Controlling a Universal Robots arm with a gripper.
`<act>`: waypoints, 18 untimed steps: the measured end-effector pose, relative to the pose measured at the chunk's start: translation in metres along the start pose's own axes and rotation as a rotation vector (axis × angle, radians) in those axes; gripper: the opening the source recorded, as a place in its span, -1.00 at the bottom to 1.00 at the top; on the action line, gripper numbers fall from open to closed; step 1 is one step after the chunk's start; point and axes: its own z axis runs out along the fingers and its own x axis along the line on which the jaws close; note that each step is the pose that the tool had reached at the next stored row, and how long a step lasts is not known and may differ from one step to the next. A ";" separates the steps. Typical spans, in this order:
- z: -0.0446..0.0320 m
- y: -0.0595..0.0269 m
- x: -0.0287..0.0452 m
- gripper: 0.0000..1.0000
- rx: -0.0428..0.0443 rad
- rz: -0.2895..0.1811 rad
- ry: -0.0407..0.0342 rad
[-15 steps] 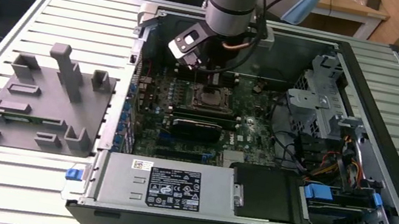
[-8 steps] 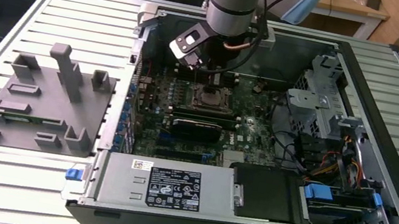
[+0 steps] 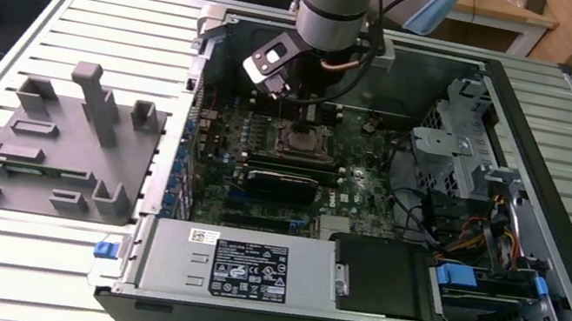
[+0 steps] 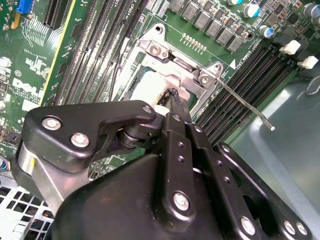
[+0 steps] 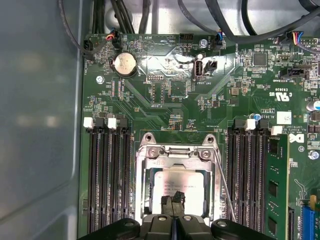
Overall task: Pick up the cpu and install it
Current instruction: 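Install the first cpu locking lever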
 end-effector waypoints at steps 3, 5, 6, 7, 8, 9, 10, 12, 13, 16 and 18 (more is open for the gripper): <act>-0.0014 0.0000 0.0000 -0.77 0.0000 0.000 -0.0001; -0.0031 0.0000 0.0001 -0.77 0.0000 0.000 -0.0001; -0.0042 0.0001 0.0001 -0.77 0.0000 0.000 0.0000; -0.0056 0.0001 0.0002 -0.77 0.0000 0.000 0.0000; -0.0073 0.0001 0.0003 -0.77 -0.0001 0.000 0.0001; -0.0093 0.0001 0.0003 -0.77 -0.0001 0.000 0.0000; -0.0113 0.0002 0.0004 -0.77 0.0000 0.000 -0.0001; -0.0158 0.0002 0.0006 -0.77 0.0000 0.000 0.0002; -0.0186 0.0003 0.0007 -0.77 0.0001 0.000 0.0000; -0.0272 0.0004 0.0009 -0.77 -0.0001 0.000 0.0000; -0.0333 0.0005 0.0012 -0.77 0.0000 0.000 0.0000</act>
